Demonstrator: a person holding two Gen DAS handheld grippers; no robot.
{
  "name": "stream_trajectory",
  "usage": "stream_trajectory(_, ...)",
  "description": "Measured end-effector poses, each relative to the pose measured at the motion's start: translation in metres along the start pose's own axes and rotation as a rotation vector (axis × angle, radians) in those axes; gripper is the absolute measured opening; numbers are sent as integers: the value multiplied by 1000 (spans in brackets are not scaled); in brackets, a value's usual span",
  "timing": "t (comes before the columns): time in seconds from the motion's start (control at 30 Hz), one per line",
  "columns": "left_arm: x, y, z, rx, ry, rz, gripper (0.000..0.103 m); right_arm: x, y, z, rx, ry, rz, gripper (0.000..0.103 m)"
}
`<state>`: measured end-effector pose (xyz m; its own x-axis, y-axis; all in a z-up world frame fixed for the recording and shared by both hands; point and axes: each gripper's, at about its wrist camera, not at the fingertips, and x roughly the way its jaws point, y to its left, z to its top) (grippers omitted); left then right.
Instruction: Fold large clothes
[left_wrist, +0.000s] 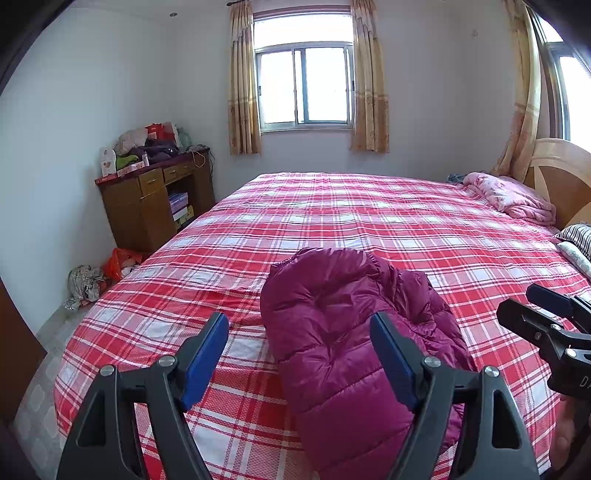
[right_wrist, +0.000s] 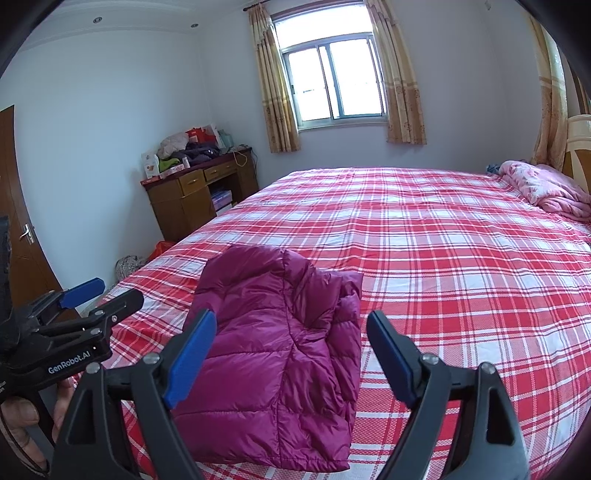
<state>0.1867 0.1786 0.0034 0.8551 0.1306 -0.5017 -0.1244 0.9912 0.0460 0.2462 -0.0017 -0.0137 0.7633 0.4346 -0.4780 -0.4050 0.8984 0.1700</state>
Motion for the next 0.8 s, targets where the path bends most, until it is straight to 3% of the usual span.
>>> stream_trajectory(0.8,6,-3,-3,2,18,0,80,2,1,-6,2,-2,1,87)
